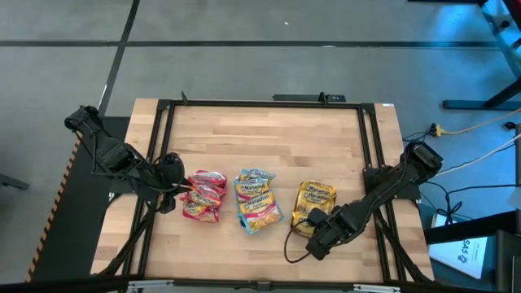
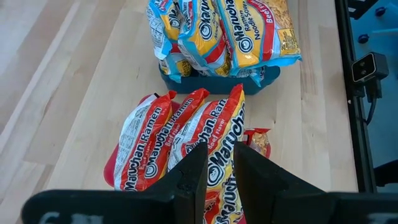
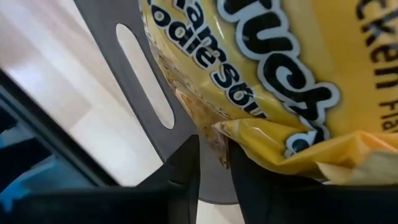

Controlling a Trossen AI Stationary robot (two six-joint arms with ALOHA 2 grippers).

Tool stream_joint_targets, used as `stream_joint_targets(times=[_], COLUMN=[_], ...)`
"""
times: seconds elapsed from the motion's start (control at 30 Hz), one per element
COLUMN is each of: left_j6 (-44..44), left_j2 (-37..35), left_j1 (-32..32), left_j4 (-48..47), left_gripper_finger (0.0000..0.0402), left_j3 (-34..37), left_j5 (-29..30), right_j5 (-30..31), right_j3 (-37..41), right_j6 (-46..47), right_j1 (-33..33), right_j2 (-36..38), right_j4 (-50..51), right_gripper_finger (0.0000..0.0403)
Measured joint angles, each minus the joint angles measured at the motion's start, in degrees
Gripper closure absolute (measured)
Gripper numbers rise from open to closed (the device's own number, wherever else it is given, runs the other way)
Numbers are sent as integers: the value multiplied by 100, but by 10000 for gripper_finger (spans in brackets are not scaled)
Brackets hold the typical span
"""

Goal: Sort Maruchan noodles
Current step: Put the yellow noodle pack into the black bin

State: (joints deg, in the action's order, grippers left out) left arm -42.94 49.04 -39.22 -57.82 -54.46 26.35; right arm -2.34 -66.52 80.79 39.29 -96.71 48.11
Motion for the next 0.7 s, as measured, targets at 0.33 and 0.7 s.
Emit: stream_joint_targets(times=[0.33,0.7], left_j6=[0,-3], left_j2=[1,2], left_j1=[0,0], left_j4=[0,0], left_gripper_finger=[331,331], left_j3=[0,0], left_j5=[13,48], right_j5=[-106,314], right_j3=[-186,-831], right_j6=[90,96], right_j1=[4,4], right_j2=[138,141], right_j4=[141,1165], right_gripper_finger=[308,309])
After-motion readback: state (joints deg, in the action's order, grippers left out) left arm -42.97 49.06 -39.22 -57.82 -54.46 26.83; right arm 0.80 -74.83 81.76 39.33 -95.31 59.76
